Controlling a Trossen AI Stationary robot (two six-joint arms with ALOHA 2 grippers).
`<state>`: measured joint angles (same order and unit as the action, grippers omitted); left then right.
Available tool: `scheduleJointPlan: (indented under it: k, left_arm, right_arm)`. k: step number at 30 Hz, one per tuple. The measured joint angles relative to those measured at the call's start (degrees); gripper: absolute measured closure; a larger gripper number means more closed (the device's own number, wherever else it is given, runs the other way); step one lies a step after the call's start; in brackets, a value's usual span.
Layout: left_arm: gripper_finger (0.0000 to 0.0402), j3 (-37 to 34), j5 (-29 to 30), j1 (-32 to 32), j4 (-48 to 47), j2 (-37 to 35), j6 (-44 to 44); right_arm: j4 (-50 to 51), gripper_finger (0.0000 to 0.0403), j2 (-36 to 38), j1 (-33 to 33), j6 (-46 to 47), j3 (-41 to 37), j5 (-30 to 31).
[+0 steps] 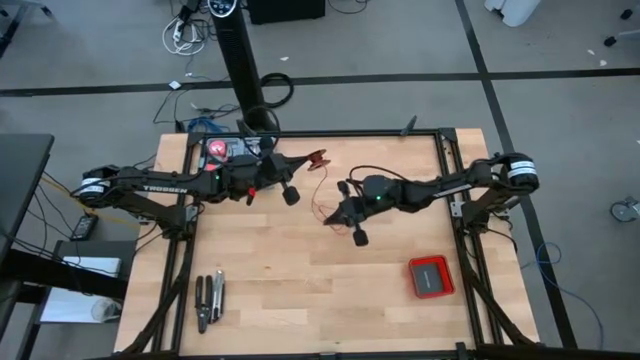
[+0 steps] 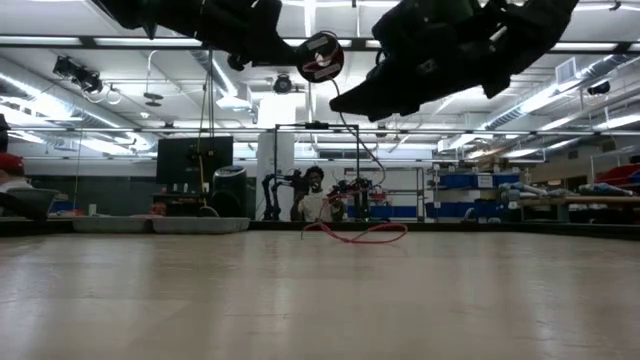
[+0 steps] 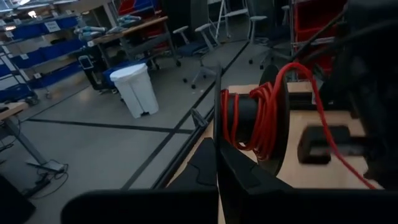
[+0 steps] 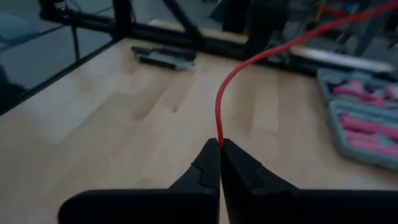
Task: Coil cords
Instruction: Uncoil the red wire from the spool
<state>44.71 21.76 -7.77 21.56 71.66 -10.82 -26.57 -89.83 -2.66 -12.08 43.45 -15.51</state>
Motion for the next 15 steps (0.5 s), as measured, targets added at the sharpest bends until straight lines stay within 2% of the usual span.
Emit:
scheduleJointPlan:
  k: [5,9,15]
  left_arm:
    - [0.0402,0.00,-1.44,0.05,2.18,0.00,0.89]
    - [0.0402,0.00,-1.49,0.44,6.67,0.02,1.01]
    - [0.0402,0.00,-1.47,0.42,18.40,0.02,0.28]
  right_arm:
    - [10.27,0.0403,-0.07,-0.66,-0.11,3.09,1.08]
    - [9.92,0.0403,0.04,-0.93,-0.09,3.33,1.75]
    - [11.58,0.0403,0.05,-0.59,1.52,4.41,5.56]
